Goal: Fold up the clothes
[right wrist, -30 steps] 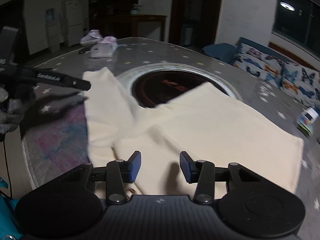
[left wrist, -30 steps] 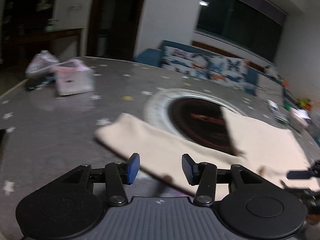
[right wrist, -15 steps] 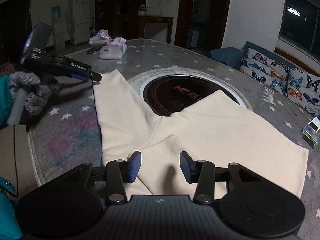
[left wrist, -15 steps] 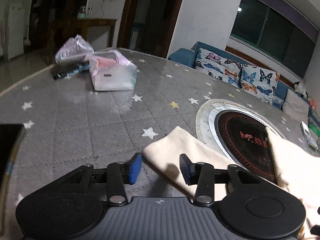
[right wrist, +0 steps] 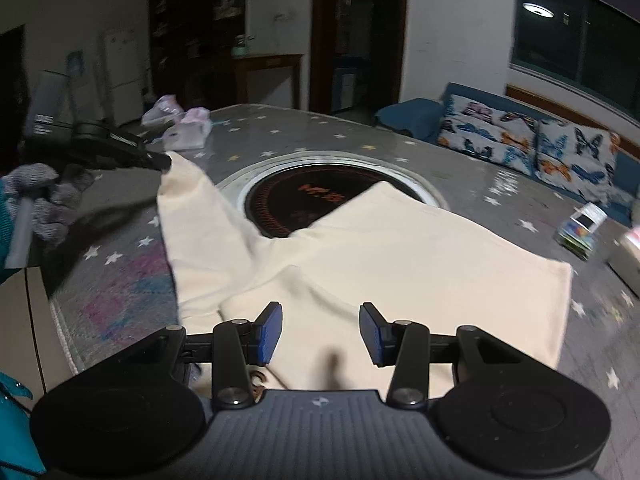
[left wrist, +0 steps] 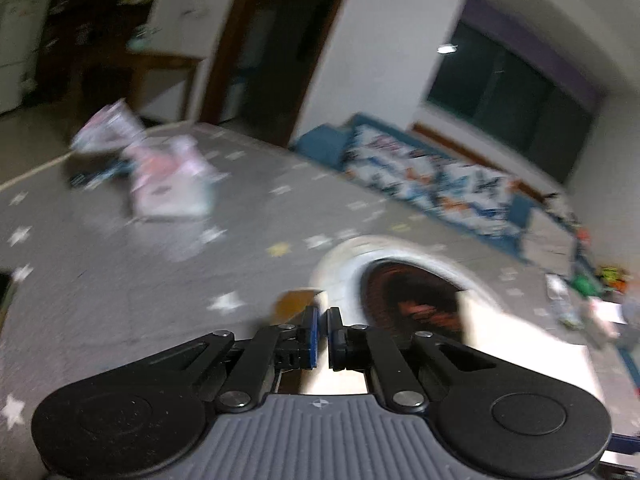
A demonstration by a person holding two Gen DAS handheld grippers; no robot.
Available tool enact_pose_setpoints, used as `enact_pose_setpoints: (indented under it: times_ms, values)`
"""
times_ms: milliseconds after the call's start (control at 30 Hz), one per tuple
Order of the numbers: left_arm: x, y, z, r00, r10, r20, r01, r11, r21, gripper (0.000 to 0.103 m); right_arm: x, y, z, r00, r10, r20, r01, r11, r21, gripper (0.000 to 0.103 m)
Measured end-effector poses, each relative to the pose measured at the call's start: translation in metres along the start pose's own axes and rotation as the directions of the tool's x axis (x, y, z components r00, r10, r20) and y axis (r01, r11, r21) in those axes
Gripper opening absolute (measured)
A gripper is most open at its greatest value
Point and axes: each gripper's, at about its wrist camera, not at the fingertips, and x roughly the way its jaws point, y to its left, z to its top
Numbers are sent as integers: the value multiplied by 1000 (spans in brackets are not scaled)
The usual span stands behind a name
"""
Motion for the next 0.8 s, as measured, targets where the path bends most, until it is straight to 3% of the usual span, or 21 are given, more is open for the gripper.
enact_pose_setpoints:
  times_ms: [133,267,533,800]
  values:
    - [-19,-42,7,990,-136,28,134,989,65,5,-12,-14,-7,999,-32,19,31,998,46,43]
    - [-32,-84,6,965,-261,14,257,958,126,5,-24,-28,-14,997,-65,38,62,994,93,43]
    - [-37,-164,-19,883,-461,-88,469,857,214,5,-49,-52,-35,989,-133,59,120,975,189,43]
    - [-12,-220,-73,794,-546,-267,602,766,227,5,-64,-72,-57,982,-186,38,167,941,294,43]
